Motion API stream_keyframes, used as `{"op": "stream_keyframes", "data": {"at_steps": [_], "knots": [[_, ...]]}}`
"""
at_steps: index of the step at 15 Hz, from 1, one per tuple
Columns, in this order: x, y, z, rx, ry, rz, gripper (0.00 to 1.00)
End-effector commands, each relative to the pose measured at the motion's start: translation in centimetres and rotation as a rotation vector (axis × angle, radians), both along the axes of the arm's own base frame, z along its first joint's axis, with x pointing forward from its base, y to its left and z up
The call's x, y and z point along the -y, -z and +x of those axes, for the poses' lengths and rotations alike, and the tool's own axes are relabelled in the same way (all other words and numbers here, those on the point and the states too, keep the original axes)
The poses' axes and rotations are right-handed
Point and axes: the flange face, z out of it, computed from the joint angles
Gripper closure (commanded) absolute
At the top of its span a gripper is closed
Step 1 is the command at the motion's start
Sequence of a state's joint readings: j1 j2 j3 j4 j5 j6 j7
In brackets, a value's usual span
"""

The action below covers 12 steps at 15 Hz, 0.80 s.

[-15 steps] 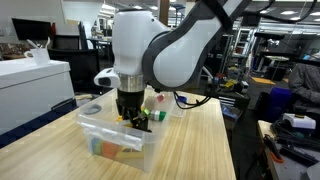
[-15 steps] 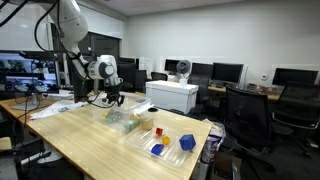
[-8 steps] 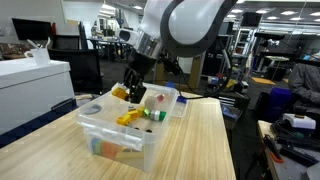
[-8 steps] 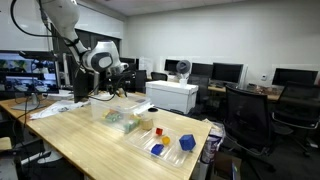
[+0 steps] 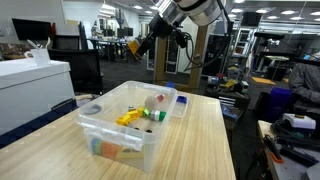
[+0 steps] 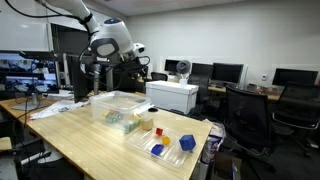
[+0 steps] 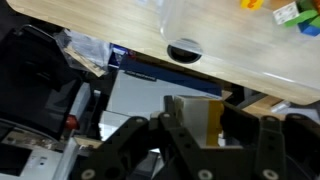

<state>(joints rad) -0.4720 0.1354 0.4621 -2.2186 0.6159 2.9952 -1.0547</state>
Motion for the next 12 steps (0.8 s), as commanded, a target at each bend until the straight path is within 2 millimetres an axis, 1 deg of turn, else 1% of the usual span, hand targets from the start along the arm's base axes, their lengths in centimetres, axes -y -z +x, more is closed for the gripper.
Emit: {"op": "stream_keyframes", "data": {"at_steps": [1, 2, 3, 4, 5, 6, 7, 8, 9, 11, 12], "knots": [[8.2, -1.4, -0.5, 0.05, 0.202, 0.068, 0.83], [11.2, -0.9, -0.8, 0.049, 0.276, 0.083, 0.83], [17.3, 1.3, -2.0, 0.015, 0.385, 0.073, 0.83], [18.7, 3.6, -2.5, -0.025, 0.436, 0.077, 0.83], [20.0, 5.0, -2.9, -0.057, 0.473, 0.083, 0.83], [21.3, 6.9, -3.3, -0.104, 0.503, 0.078, 0.83], [23.0, 9.9, -3.7, -0.181, 0.539, 0.078, 0.83], [23.6, 11.7, -3.6, -0.232, 0.559, 0.082, 0.83], [23.9, 13.1, -3.6, -0.271, 0.574, 0.083, 0.83], [23.4, 15.1, -2.8, -0.332, 0.581, 0.079, 0.83], [22.9, 15.6, -2.3, -0.355, 0.578, 0.076, 0.83]]}}
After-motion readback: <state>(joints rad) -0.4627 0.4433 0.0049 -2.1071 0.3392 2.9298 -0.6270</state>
